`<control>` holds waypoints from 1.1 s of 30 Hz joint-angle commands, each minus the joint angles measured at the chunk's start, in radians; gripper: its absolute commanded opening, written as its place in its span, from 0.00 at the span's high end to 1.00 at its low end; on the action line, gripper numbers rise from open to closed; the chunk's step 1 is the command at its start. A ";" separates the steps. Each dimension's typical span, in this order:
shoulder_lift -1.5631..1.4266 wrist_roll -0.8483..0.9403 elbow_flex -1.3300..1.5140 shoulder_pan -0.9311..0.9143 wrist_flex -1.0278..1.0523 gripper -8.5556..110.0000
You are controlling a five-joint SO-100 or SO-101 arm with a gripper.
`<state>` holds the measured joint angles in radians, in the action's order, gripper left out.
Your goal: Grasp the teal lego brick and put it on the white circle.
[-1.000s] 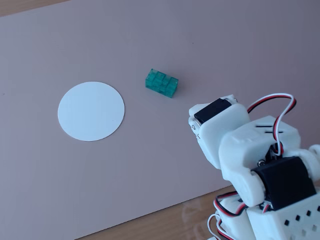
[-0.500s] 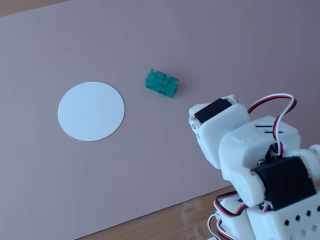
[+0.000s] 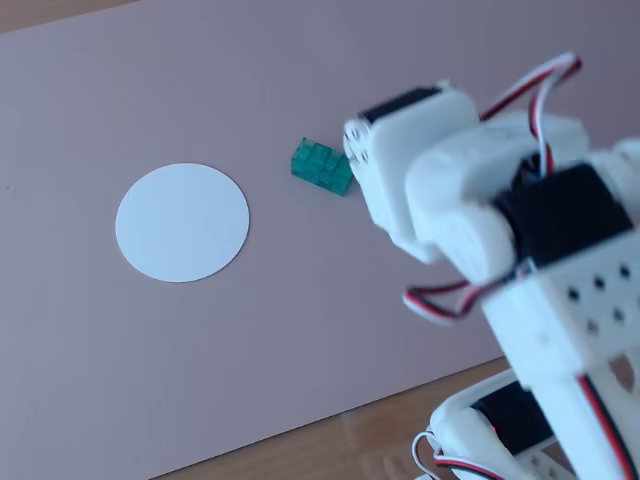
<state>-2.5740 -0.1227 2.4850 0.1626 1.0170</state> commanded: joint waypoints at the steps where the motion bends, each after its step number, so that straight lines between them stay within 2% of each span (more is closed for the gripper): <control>1: 0.216 -0.089 -0.161 0.000 -0.014 0.93; 7: 0.491 -0.189 -0.301 -0.041 -0.018 0.92; 14: 0.683 -0.298 -0.370 -0.046 -0.018 0.64; 16: 0.732 -0.304 -0.387 -0.043 -0.018 0.63; 26: 0.980 -0.296 -0.456 -0.014 -0.018 0.70; 33: 1.062 -0.282 -0.497 -0.048 -0.018 0.85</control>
<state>-1.5324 -0.4111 2.0310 0.1212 1.0063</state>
